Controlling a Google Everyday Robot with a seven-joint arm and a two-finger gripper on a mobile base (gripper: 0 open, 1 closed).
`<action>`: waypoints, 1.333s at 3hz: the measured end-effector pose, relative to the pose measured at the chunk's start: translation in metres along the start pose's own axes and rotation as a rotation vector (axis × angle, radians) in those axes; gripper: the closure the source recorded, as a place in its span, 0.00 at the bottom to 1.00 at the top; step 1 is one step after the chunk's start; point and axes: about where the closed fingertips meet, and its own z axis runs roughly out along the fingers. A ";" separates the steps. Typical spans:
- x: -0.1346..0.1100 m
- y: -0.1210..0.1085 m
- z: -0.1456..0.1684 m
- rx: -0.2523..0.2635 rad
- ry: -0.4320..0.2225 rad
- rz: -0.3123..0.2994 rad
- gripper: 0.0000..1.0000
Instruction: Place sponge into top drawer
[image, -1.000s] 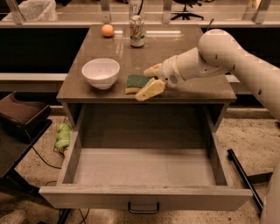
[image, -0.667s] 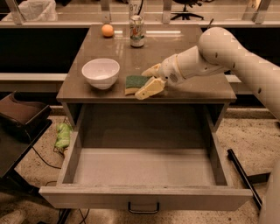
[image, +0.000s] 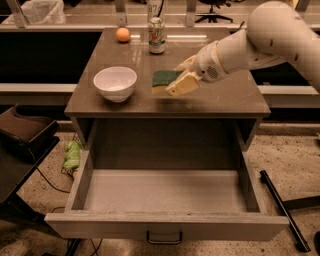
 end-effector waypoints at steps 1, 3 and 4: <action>-0.002 0.008 -0.025 0.044 0.014 -0.009 1.00; 0.048 0.071 -0.061 0.234 0.069 -0.015 1.00; 0.130 0.129 -0.028 0.195 0.224 0.081 1.00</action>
Offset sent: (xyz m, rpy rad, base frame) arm -0.1317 -0.0628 -0.0906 -0.0439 -0.0499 -0.1610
